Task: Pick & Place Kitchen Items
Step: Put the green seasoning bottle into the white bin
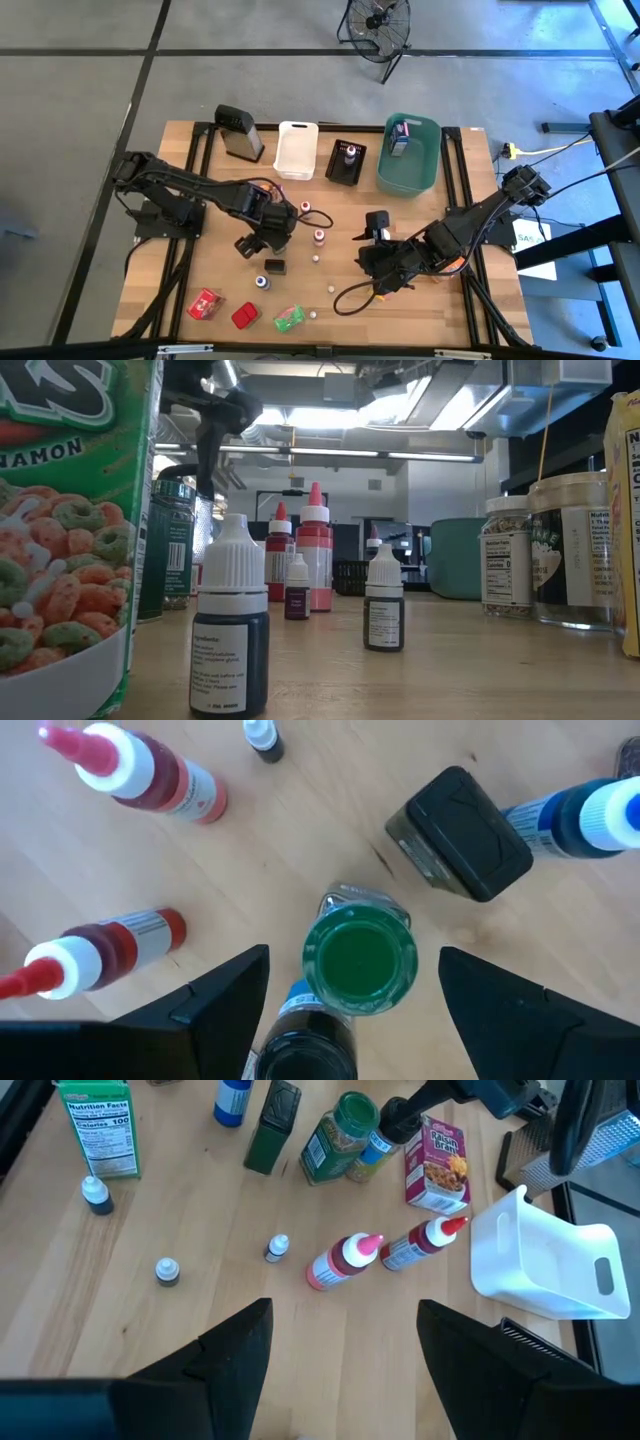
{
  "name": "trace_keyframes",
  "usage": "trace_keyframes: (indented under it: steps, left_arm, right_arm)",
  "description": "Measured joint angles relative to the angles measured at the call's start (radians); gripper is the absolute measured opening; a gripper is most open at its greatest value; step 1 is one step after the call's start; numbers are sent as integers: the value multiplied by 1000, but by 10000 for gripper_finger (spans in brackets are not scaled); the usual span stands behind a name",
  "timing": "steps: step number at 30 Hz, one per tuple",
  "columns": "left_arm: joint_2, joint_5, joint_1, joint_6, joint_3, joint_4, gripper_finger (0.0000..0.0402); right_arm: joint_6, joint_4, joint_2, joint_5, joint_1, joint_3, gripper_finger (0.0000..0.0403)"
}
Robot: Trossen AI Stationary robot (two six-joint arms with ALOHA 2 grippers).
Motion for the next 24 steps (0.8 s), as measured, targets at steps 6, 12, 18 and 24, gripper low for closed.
trace_keyframes:
  steps: [6,12,18,24]
  left_arm:
    - [1,7,0,19,-59,44,287]
    - [1,6,0,19,-88,91,287]
    - [1,5,7,-3,-140,117,287]
    - [1,6,-2,-22,-145,162,287]
  right_arm:
    - [15,0,0,-3,0,0,250]
    - [13,1,0,-2,-1,0,250]
    - [-4,12,0,-1,-2,0,250]
    - [-14,22,0,-1,-16,0,250]
